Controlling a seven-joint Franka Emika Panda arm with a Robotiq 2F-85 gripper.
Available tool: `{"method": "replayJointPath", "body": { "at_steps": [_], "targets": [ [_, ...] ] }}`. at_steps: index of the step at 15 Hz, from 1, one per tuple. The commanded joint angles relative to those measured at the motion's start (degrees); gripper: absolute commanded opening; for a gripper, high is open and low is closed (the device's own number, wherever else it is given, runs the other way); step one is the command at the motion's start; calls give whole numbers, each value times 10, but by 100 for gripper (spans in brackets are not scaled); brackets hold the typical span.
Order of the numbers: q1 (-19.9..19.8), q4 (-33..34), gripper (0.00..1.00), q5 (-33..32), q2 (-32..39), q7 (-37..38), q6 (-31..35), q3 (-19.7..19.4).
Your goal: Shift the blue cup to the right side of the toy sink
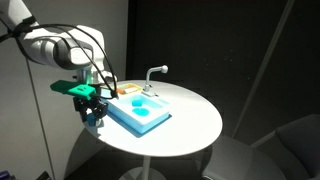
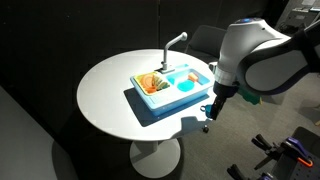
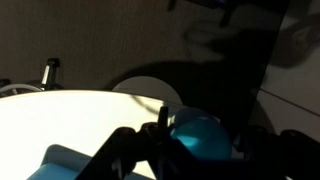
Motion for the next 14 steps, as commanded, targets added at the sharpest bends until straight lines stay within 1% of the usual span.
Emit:
{"method": "replayJointPath", "body": {
  "at_steps": [1,9,14],
  "targets": [
    [5,-22,31,1,-59,34,-43,3],
    [10,-24,31,9,-147,70,-125,6],
    [4,-20,31,23,-190,76,-157,-2]
  ]
}}
